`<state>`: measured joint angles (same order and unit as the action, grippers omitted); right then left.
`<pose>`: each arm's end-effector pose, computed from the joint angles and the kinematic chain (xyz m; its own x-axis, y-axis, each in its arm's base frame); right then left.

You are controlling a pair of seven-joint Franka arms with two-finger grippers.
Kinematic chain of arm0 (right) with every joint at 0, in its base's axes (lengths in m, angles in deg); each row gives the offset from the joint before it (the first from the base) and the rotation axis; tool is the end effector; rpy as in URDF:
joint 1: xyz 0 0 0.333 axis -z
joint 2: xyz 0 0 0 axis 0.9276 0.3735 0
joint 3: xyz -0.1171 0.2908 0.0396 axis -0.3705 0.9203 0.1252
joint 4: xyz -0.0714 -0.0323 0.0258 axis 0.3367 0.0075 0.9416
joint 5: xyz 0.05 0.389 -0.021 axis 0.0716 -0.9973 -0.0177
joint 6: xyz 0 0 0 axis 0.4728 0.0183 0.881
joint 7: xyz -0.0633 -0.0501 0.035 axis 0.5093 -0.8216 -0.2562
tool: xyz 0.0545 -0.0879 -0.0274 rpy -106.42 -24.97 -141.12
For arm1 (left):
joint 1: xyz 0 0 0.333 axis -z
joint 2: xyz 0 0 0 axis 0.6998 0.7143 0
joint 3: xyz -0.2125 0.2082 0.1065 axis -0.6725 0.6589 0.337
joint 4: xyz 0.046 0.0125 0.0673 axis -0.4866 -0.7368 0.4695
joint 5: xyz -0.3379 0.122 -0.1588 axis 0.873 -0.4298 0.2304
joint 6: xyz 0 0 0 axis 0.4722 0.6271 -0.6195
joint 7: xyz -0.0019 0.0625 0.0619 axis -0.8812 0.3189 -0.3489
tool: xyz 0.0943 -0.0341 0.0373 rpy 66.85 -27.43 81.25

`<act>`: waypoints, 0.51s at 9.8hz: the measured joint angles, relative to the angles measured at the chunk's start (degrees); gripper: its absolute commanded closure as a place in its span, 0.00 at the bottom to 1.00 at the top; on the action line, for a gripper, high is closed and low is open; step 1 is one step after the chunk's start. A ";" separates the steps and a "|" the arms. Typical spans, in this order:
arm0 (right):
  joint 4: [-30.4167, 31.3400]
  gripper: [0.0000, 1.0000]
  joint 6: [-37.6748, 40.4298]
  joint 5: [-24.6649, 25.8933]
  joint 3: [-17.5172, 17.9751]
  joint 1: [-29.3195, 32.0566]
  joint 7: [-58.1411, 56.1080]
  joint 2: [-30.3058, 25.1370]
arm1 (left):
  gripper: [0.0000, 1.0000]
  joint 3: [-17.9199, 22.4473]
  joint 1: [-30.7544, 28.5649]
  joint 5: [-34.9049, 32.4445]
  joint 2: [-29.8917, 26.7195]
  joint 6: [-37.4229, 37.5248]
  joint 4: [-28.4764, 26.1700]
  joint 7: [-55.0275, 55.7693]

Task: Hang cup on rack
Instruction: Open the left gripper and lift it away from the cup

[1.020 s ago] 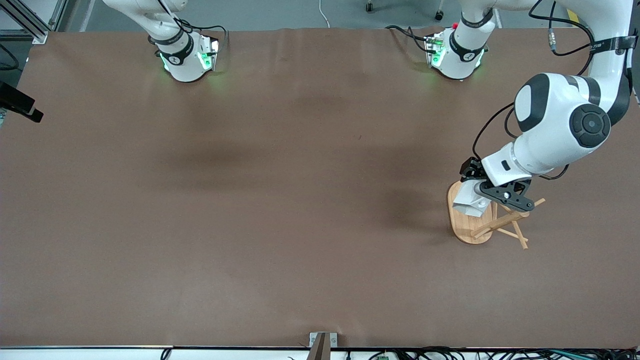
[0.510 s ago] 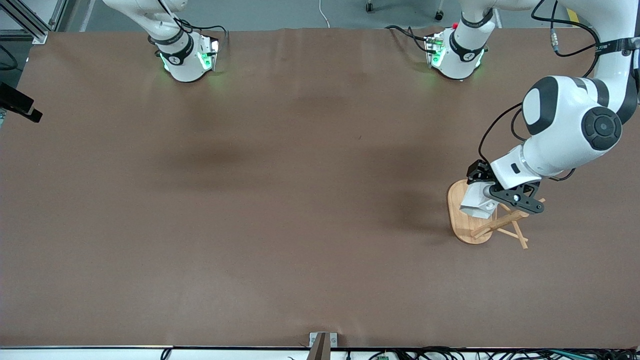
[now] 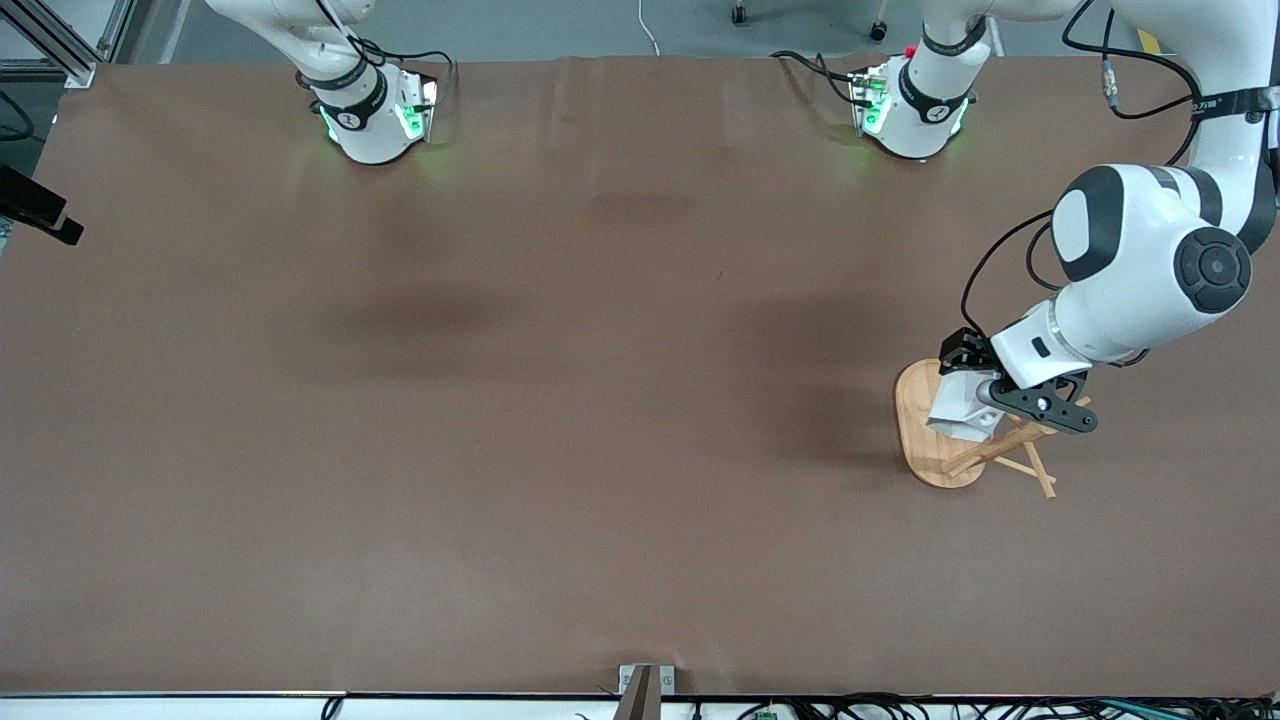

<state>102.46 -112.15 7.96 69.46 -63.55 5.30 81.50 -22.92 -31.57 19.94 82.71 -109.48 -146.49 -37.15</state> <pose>0.5278 -0.0609 0.6755 0.9838 -0.1788 -0.0153 -0.1790 -0.9838 -0.0103 0.5985 -0.0727 0.3852 0.9434 -0.3314 -0.0092 -0.3280 -0.9370 0.1203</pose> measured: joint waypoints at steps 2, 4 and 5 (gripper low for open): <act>0.00 0.00 0.01 0.00 -0.01 0.00 0.00 0.00 | 0.00 0.05 -0.01 0.12 -0.16 0.06 1.48 0.03; -0.01 0.00 0.03 0.00 -0.05 0.01 0.00 0.01 | 0.00 0.09 -0.01 0.22 -1.55 6.60 5.92 3.96; -0.02 0.00 0.04 0.00 -0.10 0.02 0.00 0.01 | 0.00 0.09 0.01 0.22 -3.16 10.99 8.26 7.69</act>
<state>102.45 -112.11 7.96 69.37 -63.53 5.30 81.52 -22.83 -31.55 20.15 79.56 -98.48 -138.23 -29.46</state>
